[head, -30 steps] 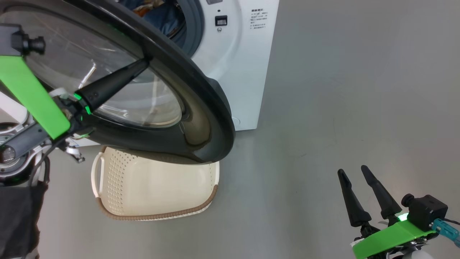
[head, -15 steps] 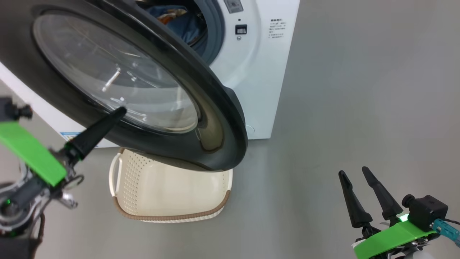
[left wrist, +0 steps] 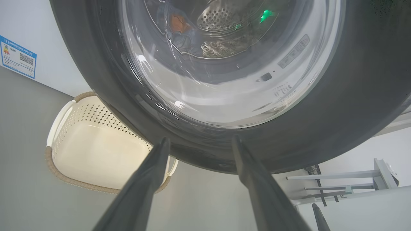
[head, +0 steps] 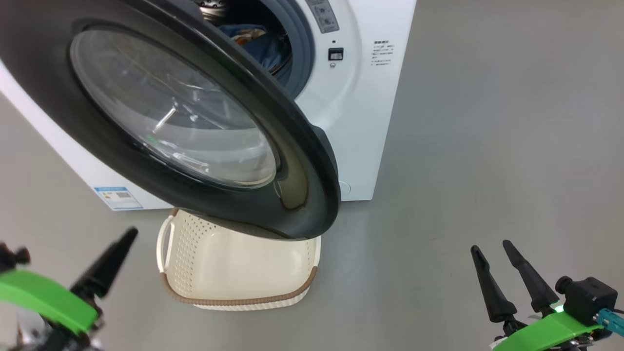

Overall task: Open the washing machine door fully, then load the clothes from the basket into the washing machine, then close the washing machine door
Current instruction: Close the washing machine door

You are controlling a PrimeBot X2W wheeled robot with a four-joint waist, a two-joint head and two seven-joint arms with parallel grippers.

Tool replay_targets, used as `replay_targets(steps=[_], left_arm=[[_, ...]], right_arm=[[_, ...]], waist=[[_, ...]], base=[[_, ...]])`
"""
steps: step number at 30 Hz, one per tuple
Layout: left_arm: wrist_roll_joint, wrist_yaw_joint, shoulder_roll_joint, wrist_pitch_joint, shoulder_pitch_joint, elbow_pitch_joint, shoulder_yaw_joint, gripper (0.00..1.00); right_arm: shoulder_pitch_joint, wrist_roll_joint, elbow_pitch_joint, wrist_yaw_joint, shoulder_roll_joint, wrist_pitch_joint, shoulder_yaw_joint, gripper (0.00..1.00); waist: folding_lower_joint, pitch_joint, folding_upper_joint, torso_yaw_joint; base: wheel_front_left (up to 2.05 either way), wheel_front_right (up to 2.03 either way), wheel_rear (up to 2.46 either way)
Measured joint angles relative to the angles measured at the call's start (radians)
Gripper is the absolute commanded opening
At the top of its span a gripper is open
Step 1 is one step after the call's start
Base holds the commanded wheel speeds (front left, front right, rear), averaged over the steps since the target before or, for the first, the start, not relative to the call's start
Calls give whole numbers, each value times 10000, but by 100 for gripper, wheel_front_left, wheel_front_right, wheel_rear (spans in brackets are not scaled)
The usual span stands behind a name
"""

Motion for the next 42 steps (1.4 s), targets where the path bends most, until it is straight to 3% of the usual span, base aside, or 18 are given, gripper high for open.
replay_targets(steps=[14, 18, 21, 33, 42], left_arm=[[401, -2, 545, -3873, 1320, 926, -2042, 100], [1041, -27, 876, -5087, 1347, 1434, -2826, 100], [1509, -44, 884, -5346, 1358, 1781, -2895, 100], [6094, -46, -736, -5377, 2245, 1741, -332, 100], [8623, -48, -1774, -5379, 2548, 972, 1070, 100]], right_arm=[[332, 71, 151, 0, -140, 0, -123, 100], [333, 73, 157, 2, -178, 0, -127, 100], [335, 73, 157, 2, -194, 0, -134, 100], [536, 73, 136, 2, -284, 2, -278, 100], [535, 73, 65, 2, -297, 0, -385, 100]], waist=[[0, -278, 0, -590], [0, -344, 0, -869], [0, -394, 0, -1020], [0, -543, 0, -1329], [0, -498, 0, -1293]], base=[[0, 0, 0], [0, 0, 0], [0, 0, 0], [0, 0, 0], [0, 0, 0]])
